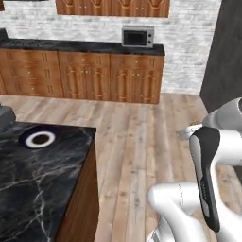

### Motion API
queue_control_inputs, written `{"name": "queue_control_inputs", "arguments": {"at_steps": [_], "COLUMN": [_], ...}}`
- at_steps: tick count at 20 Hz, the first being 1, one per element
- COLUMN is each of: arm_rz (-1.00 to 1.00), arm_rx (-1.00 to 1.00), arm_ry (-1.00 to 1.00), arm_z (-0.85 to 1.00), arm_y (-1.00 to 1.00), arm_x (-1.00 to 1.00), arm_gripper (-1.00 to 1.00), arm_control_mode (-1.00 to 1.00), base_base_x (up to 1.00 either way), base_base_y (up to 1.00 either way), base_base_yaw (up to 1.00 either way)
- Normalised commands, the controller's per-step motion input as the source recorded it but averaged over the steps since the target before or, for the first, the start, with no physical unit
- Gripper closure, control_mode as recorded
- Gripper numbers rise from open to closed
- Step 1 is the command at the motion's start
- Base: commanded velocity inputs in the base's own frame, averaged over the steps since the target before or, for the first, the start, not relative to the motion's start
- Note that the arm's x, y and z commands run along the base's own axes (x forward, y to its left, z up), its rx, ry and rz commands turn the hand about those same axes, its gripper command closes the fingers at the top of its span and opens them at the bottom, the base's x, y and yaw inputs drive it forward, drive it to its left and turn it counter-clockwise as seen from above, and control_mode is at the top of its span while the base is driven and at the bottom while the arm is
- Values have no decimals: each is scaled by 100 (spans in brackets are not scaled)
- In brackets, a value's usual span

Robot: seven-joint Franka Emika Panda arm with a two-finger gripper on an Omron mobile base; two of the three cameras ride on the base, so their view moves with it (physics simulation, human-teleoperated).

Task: Pick the peach and mango from the fridge and place them on the plate next to the blender to make a fruit smoothie.

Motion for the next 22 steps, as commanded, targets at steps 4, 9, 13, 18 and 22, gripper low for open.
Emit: {"name": "queue_control_inputs", "arguments": {"at_steps": [4,9,13,18,22], "arm_rz": [0,0,0,0,0], "arm_rx": [0,0,0,0,0], "arm_ry": [0,0,0,0,0], "arm_z": [0,0,0,0,0], "arm_y": [0,0,0,0,0], "arm_x": [0,0,0,0,0], "arm_gripper": [100,100,100,100,100], "arm_control_mode": [100,100,100,100,100], "base_base_x": [98,64,59,57,71], "base_base_y": [-94,-39,-13,-26,-30], "base_base_yaw": [43,77,91,88,84]}}
